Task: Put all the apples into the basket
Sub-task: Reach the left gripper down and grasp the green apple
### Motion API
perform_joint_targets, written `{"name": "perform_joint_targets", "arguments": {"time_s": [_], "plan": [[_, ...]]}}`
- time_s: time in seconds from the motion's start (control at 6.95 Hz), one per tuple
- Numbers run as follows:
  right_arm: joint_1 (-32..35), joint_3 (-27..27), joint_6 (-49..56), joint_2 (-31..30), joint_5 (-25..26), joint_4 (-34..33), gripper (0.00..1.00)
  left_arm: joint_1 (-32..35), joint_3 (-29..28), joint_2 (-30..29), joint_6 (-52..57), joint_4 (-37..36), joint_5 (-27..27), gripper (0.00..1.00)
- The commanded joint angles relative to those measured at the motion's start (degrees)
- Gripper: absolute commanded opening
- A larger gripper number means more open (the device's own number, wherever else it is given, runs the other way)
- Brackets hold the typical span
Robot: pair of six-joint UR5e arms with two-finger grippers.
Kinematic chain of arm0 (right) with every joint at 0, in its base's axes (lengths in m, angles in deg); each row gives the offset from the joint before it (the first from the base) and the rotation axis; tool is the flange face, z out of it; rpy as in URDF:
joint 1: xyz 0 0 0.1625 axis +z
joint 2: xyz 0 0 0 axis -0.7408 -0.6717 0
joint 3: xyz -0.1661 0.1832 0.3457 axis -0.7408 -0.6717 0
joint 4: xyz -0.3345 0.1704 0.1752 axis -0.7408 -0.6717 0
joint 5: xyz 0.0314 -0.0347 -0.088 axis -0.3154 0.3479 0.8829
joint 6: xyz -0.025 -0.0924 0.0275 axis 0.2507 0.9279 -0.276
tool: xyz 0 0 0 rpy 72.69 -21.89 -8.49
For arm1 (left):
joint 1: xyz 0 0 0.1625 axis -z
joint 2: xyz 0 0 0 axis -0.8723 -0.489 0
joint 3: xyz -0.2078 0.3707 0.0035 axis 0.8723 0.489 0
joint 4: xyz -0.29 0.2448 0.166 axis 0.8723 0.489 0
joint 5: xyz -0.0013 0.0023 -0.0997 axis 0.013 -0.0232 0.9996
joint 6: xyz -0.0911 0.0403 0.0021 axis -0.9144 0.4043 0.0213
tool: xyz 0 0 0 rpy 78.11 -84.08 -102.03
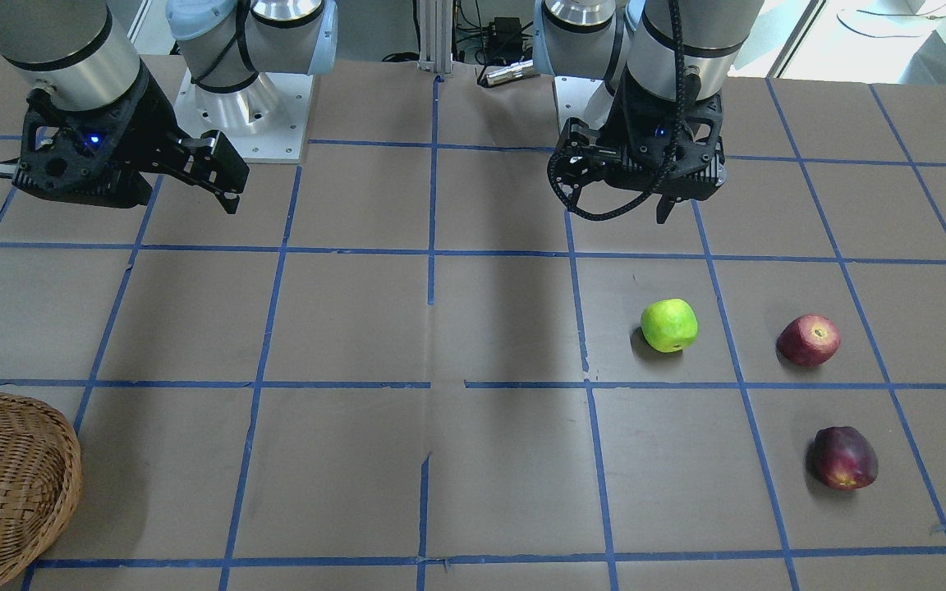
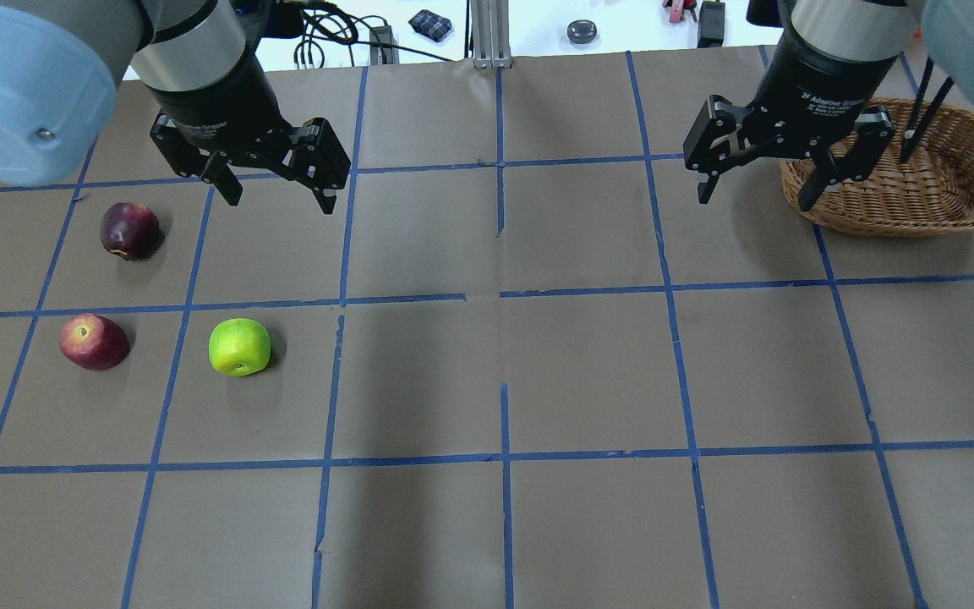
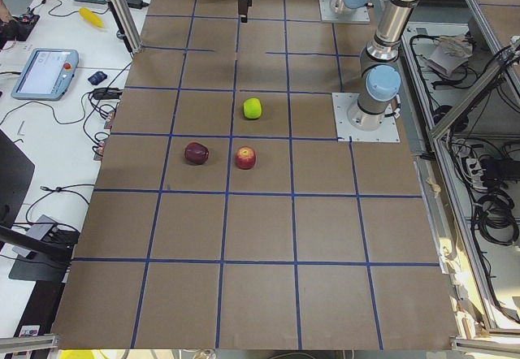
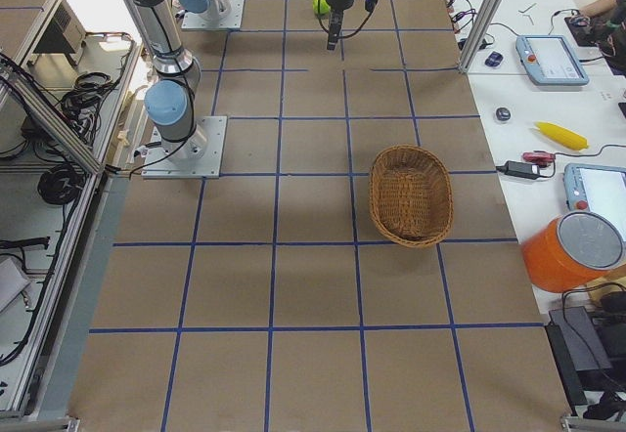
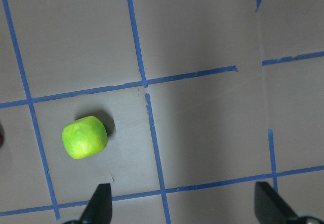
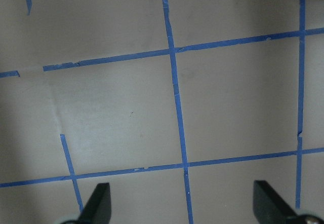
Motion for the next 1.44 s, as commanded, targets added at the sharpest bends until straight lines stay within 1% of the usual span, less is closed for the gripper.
{"name": "perform_joint_targets", "arguments": {"time_s": [0.0,0.29,0.43,0.58,0.72,1.01,1.15,1.29], "plan": [[0.0,0.3,0.0,0.0,0.0,0.0,1.0,0.0,0.0,0.2,0.0,0.1,-0.1,1.0],[-0.1,1.1,0.0,-0.5,0.0,-0.1,1.0,-1.0,0.3,0.1,0.1,0.1,-0.2,1.0],[-0.1,1.4,0.0,-0.8,0.0,0.0,1.0,-2.8,0.7,0.1,1.5,0.3,-0.5,1.0],[-0.1,1.4,0.0,-0.9,0.1,-0.2,1.0,-5.1,2.8,0.1,4.5,-0.6,-0.7,1.0],[-0.1,1.4,0.0,-0.8,0.0,-0.2,1.0,-8.6,6.1,0.2,5.3,-0.7,-0.5,1.0],[-0.2,1.9,0.0,-0.9,0.0,-0.5,1.0,-15.1,14.5,0.3,9.8,-7.4,-0.5,1.0],[-0.2,2.1,-0.1,-1.0,0.0,-0.8,1.0,-17.9,19.7,-0.4,11.4,-13.7,-0.7,1.0],[-0.2,2.2,-0.1,-1.0,0.0,-0.6,1.0,-19.3,24.7,-1.0,15.7,-20.4,-0.7,1.0]]}}
